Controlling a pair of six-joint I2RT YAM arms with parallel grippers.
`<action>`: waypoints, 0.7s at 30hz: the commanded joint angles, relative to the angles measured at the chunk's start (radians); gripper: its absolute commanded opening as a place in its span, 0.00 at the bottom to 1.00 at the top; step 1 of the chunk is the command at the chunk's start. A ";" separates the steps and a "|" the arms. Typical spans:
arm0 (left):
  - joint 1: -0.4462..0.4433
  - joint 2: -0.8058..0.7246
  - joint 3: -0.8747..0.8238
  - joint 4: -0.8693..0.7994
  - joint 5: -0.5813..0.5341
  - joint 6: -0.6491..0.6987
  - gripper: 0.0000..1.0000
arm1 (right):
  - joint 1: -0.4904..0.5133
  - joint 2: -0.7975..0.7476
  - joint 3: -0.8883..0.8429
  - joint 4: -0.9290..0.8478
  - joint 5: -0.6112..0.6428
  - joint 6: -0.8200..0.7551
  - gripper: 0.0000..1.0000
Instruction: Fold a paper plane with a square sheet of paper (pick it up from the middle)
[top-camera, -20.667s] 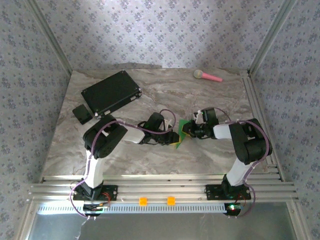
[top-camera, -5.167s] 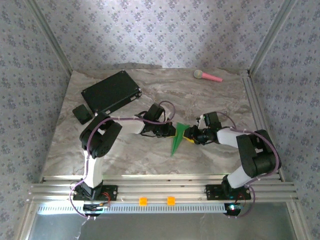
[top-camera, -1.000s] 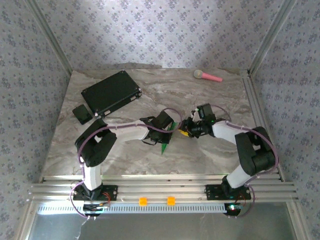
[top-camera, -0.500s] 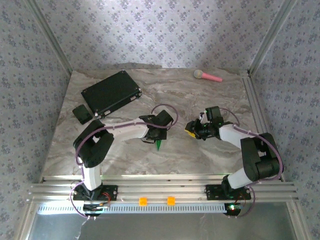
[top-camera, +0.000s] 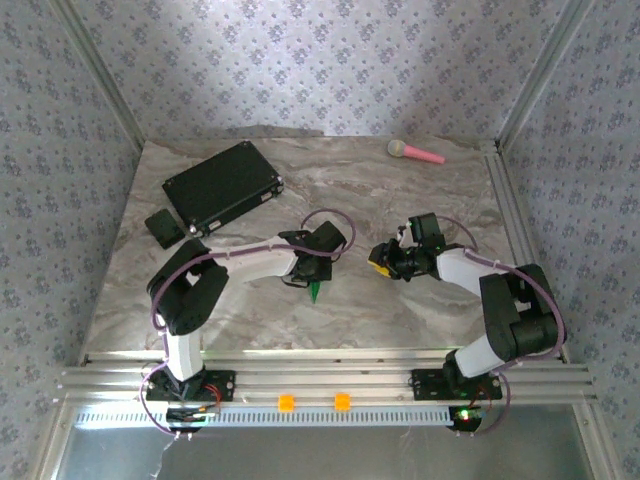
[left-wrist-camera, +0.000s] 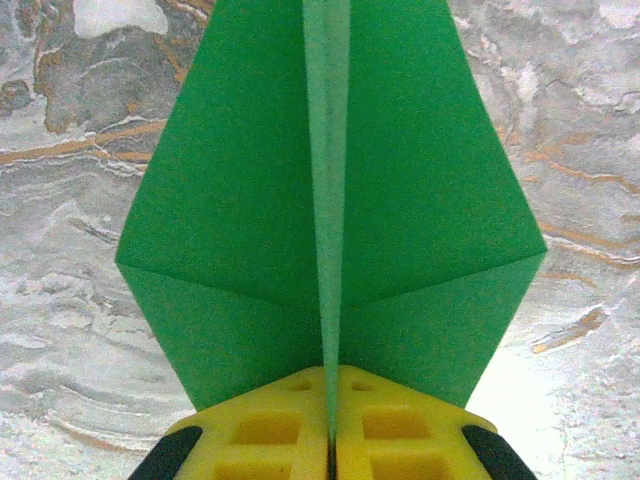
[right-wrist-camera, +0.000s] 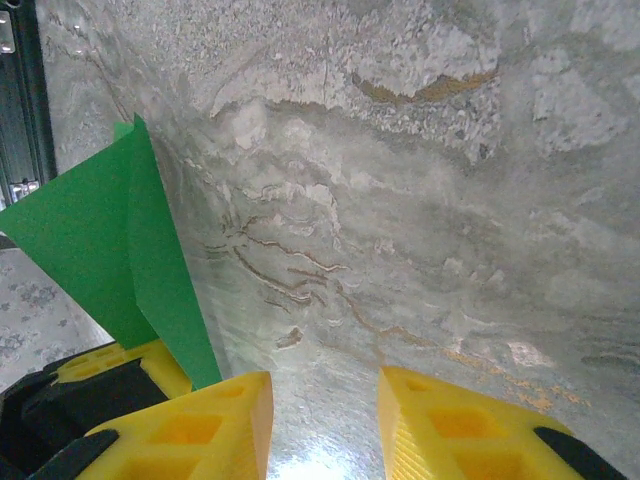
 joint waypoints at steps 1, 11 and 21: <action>-0.004 0.014 0.016 -0.026 -0.024 -0.005 0.09 | 0.007 0.015 0.008 0.006 0.003 0.010 0.34; -0.005 0.031 -0.001 -0.029 -0.034 -0.004 0.13 | 0.015 0.025 0.015 0.004 0.002 0.012 0.35; -0.007 0.031 -0.023 -0.029 -0.051 -0.004 0.20 | 0.023 0.042 0.022 0.005 0.002 0.012 0.36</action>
